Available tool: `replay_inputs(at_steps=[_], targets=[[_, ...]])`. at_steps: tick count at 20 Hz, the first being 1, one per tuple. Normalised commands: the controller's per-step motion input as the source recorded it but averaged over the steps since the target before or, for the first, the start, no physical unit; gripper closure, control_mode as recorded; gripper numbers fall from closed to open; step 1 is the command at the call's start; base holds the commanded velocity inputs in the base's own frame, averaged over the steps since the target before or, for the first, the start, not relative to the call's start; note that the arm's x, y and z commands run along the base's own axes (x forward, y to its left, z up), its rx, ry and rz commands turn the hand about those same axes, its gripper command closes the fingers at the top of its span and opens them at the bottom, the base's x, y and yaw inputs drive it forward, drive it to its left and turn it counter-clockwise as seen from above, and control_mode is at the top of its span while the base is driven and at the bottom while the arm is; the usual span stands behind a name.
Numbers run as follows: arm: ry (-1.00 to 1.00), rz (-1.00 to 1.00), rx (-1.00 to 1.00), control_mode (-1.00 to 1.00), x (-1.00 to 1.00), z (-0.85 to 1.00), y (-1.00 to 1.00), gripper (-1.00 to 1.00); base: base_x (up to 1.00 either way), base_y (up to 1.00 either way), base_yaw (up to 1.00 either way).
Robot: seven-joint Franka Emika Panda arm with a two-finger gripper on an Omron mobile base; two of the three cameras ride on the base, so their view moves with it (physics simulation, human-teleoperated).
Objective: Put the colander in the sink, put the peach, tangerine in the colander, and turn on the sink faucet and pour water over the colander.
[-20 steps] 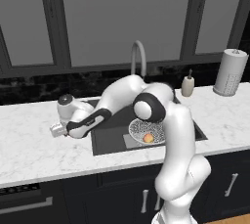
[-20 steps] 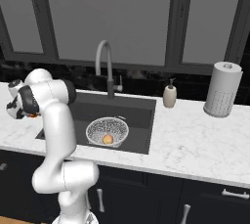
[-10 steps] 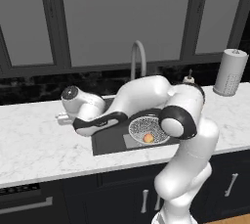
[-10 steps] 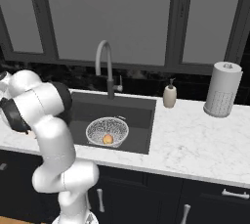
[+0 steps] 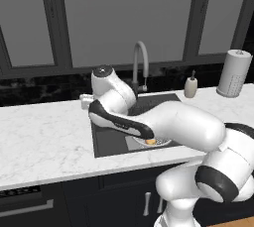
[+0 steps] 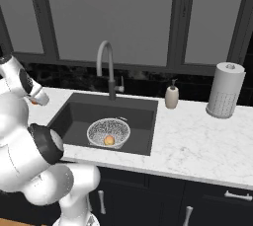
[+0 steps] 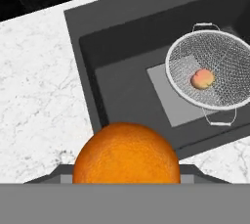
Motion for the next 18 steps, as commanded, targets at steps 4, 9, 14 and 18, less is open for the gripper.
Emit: replay_inputs(at_steps=[4, 9, 14, 18], targets=[[-0.05, -0.29, 0.26, -1.0, -0.71, 0.81, -0.97, 1.0, 0.0, 0.0, 0.0], [0.06, -0.34, 0.18, -1.0, -0.37, 0.46, -1.0, 1.0, 0.0, 0.0, 0.0], [0.32, -0.3, 0.01, -1.0, 0.0, 0.31, -0.93, 1.0, 0.0, 0.0, 0.0], [0.35, -0.22, 0.0, -1.0, 0.01, 0.23, -0.8, 1.0, 0.0, 0.0, 0.0]])
